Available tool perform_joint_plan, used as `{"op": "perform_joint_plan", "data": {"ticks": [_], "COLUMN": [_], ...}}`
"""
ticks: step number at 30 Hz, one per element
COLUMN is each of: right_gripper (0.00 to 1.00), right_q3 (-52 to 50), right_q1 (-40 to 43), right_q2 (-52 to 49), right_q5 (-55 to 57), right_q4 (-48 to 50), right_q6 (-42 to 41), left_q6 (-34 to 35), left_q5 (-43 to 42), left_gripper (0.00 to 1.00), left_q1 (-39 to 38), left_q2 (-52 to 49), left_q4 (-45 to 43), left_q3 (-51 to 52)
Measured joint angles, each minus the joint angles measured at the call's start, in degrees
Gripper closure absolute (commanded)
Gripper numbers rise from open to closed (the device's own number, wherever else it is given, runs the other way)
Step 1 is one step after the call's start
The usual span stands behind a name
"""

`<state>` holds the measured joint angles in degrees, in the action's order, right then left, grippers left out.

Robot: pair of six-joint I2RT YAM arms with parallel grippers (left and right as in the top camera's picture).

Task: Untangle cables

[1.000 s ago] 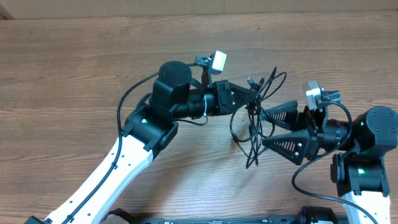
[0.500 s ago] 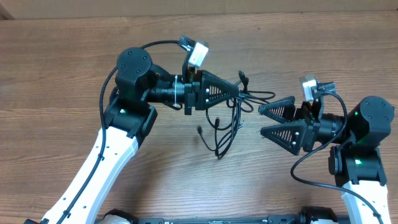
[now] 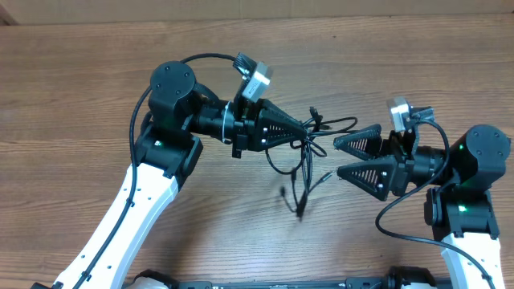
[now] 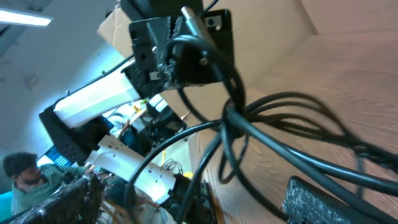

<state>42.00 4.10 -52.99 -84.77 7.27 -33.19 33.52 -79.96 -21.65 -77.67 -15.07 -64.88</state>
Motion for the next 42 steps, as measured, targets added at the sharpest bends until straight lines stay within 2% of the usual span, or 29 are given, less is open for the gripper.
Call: {"op": "perform_joint_plan", "data": {"ticks": [4,12,22,33,38,42], "right_gripper": [0.09,0.13,0.11,0.12,0.21,0.23], "right_q3": [0.0,0.0,0.02,0.02,0.02,0.02], "right_q1": [0.0,0.0,0.0,0.0,0.0,0.0], "right_q2": [0.0,1.05,-0.94,-6.64,-6.64,-6.64], "right_q5": [-2.38,-3.23,-0.76,0.79,0.72,0.24], "right_q4": [2.8,12.7,23.56,23.98,24.37,24.41], "right_q6": [-0.02,-0.22,0.59,2.27,2.47,2.78], "left_q6": [-3.63,-6.1,-6.03,-5.22,-5.14,-4.94], "left_q5": [0.98,1.92,-4.09,-6.69,-5.62,-2.43], "left_gripper": [0.96,0.96,0.96,0.96,0.96,0.96], "left_q1": [0.0,0.0,-1.42,-5.86,-6.19,-6.4], "left_q2": [0.0,-0.02,-0.02,-0.02,-0.02,-0.02], "left_q4": [0.74,5.6,5.68,5.66,5.81,7.21], "left_q3": [0.0,0.0,0.0,0.0,0.0,0.0]}}
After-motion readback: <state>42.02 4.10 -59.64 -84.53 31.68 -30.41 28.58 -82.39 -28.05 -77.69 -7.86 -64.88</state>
